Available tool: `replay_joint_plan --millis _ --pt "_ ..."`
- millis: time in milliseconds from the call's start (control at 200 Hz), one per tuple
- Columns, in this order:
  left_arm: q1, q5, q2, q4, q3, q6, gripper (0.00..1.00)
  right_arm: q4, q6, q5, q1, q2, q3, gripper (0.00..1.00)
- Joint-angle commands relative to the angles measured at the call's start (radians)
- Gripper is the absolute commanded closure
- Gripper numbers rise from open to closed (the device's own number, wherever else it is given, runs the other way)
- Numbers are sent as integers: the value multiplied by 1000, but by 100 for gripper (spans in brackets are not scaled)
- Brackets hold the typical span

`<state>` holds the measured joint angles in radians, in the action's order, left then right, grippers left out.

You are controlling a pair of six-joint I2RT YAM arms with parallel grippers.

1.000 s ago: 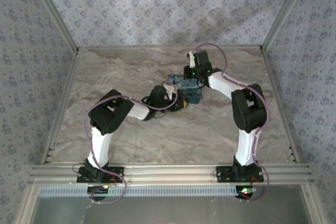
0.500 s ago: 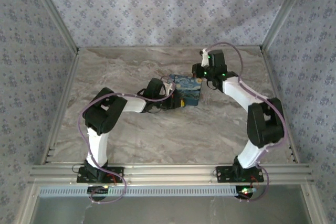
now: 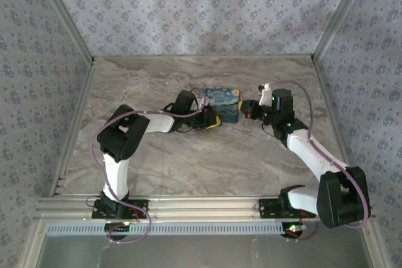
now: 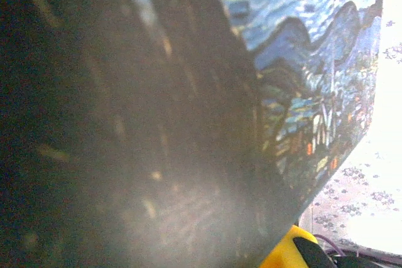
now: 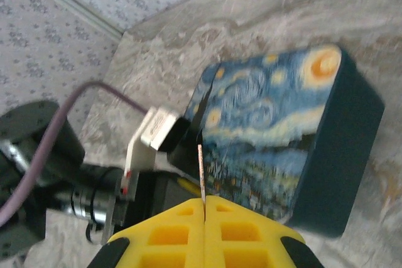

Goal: Unlock the padlock with the key

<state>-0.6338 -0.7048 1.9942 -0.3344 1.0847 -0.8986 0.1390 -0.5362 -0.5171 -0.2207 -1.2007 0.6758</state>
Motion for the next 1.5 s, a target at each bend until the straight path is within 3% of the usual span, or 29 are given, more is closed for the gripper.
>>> replay_joint_plan --millis 0,470,725,914,1214,1494 --pt "8 16 -49 152 37 -62 100 69 -74 -60 -4 49 -77 100" --pt "5 63 -87 212 124 -102 100 391 -292 -103 -53 32 -308 100" --pt "6 61 -86 127 117 -160 100 390 -290 -108 -52 56 -346 100" --pt "5 39 -81 111 132 -172 100 499 -324 -131 -55 -34 -353 100" --pt "21 2 -84 46 120 -201 100 800 -439 -267 -23 -284 -329 100" --pt "24 -40 -75 -6 108 -221 100 901 -473 -336 11 -376 -309 100"
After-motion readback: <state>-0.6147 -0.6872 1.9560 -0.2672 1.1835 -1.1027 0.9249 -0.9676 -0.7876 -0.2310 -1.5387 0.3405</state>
